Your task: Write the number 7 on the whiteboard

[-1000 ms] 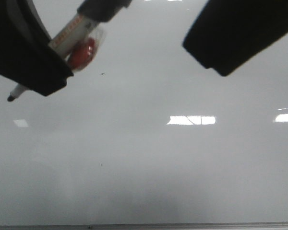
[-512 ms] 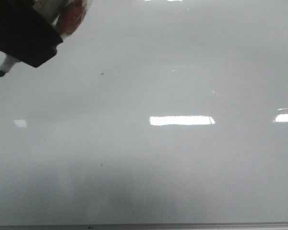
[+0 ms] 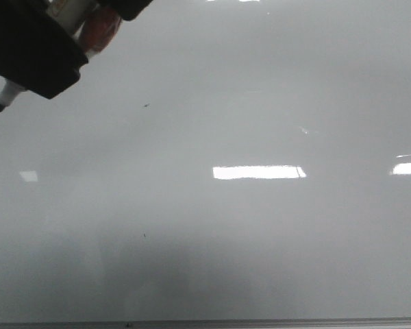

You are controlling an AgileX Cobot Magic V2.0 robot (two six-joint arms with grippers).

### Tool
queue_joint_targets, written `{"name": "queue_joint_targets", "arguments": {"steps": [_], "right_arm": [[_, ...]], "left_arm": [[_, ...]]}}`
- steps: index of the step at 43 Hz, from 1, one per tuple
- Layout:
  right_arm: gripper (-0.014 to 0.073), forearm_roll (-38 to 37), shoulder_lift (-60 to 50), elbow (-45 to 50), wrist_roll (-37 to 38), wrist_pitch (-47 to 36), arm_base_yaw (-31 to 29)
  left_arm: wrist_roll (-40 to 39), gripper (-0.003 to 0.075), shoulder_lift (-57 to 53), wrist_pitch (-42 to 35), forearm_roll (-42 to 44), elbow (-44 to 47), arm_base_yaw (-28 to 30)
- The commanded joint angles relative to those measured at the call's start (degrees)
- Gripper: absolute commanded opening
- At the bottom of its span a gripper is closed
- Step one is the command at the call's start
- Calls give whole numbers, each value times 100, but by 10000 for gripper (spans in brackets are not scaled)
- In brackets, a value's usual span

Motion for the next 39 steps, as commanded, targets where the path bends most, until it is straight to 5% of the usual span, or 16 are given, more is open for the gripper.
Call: {"name": "queue_joint_targets", "arguments": {"steps": [1, 4, 12, 16, 21, 24, 29, 39], "right_arm": [[-14, 312, -154, -200, -76, -129, 3], [-76, 313, -154, -200, -76, -114, 3], [-68, 290, -154, -200, -76, -118, -19], [-67, 224, -161, -167, -76, -157, -104], [-67, 218, -161, 4, -76, -306, -381], [-67, 218, -188, 180, -76, -430, -646], [-67, 274, -388, 620, -76, -826, -1116], [-67, 918, -1150, 1767, -76, -2077, -1872]], "left_arm": [[19, -20, -121, -372, 4, -198, -40], [19, -20, -121, -372, 4, -198, -40], [19, 19, -121, -370, 102, -198, -40], [19, 165, -121, -382, 158, -198, -40], [-3, 438, -121, -382, 158, -198, -40], [-3, 526, -121, -395, 167, -198, -40], [-3, 485, -207, -483, 167, -160, -40], [-80, 227, -1223, -1420, -13, 765, -40]]}}
